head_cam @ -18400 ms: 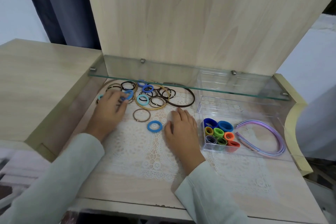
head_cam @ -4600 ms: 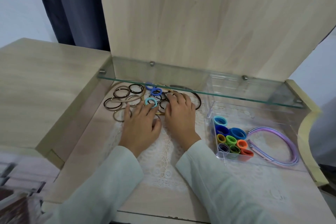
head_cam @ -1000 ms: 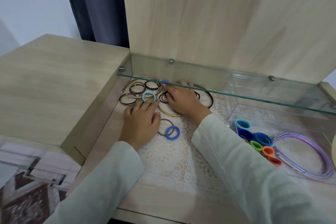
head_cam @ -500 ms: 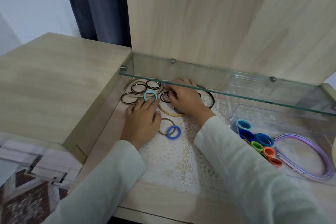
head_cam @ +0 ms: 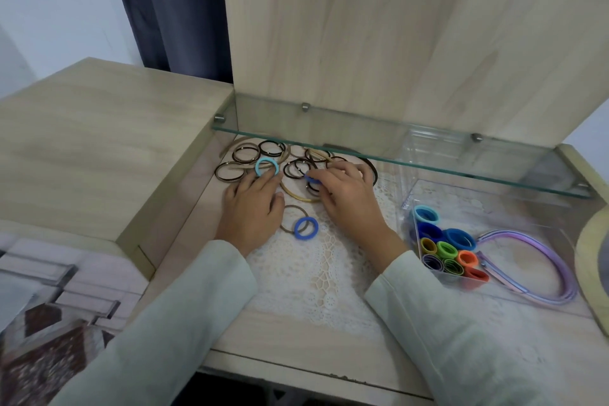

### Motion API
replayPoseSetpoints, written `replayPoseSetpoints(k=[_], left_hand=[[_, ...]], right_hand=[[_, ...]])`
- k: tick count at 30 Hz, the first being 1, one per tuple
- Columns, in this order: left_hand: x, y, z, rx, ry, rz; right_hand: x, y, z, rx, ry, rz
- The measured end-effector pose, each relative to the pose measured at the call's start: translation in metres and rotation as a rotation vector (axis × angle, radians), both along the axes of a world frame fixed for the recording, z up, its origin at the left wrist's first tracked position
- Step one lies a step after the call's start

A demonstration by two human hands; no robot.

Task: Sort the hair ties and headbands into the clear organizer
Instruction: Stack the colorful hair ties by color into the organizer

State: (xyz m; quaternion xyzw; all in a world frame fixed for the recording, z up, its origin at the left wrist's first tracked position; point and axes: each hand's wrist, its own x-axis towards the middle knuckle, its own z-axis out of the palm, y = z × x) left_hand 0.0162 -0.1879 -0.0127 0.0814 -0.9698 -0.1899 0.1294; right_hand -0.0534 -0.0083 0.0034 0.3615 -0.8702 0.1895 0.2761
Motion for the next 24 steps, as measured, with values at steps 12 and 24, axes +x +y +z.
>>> replayPoseSetpoints(k=[12,24], left_hand=[[0.004,-0.003,-0.005,-0.02,0.172,-0.037],[0.009,-0.007,-0.008,-0.003,0.447,-0.264]], right_hand=[[0.034,0.032,-0.01,-0.024,-0.103,0.013],[0.036,0.033,-0.013,-0.004,-0.164,-0.104]])
